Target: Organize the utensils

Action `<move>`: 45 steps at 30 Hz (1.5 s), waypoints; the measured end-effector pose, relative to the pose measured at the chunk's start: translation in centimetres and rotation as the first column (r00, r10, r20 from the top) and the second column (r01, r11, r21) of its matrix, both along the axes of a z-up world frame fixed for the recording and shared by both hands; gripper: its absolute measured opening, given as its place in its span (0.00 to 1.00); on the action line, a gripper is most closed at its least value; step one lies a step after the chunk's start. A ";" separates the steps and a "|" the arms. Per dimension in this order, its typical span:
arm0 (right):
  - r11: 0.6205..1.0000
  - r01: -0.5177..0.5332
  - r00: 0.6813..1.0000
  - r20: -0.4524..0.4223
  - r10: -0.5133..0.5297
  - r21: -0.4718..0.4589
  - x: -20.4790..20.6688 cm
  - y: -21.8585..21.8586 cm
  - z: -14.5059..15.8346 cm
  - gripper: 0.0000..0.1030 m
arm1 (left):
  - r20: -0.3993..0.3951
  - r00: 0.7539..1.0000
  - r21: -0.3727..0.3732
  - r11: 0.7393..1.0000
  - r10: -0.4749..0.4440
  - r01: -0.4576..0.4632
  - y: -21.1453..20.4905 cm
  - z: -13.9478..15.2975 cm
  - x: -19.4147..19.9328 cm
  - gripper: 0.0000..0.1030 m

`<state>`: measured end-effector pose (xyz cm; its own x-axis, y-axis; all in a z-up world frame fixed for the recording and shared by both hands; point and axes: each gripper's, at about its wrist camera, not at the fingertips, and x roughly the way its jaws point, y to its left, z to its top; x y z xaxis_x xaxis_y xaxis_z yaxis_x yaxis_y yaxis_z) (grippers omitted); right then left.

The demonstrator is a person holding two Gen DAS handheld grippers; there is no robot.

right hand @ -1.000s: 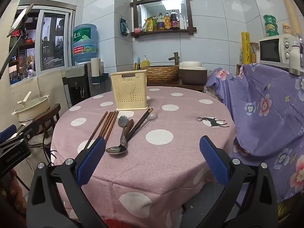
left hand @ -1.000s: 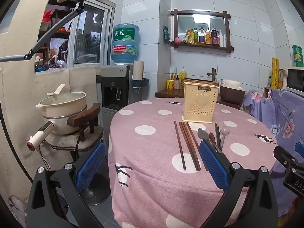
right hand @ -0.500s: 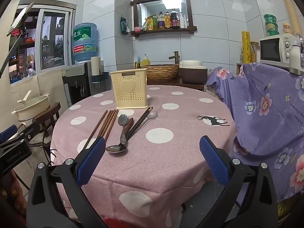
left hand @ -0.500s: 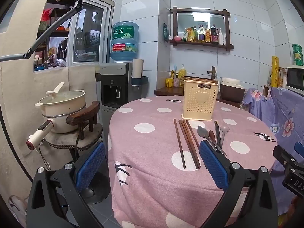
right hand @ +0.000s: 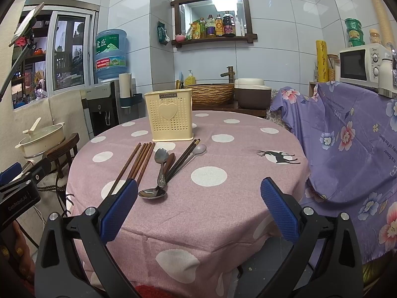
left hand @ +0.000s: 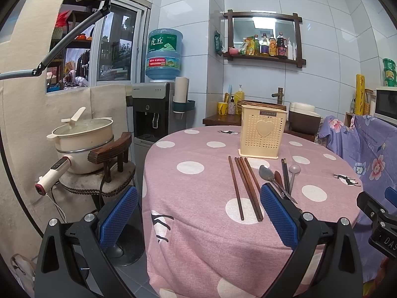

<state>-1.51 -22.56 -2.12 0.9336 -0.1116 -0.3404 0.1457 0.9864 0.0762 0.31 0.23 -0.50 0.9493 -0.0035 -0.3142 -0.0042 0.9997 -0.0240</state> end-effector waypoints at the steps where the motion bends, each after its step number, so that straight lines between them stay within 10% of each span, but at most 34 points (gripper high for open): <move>1: 1.000 0.000 1.000 0.000 0.000 0.001 0.0 0.0 0.0 0.95 | 0.000 1.000 0.000 1.000 0.000 0.000 0.0 0.0 0.0 0.95; 45: 1.000 -0.007 1.000 -0.018 0.007 -0.008 0.8 0.9 -0.5 0.95 | -0.014 1.000 -0.008 1.000 0.002 -0.002 0.9 -0.5 0.0 0.95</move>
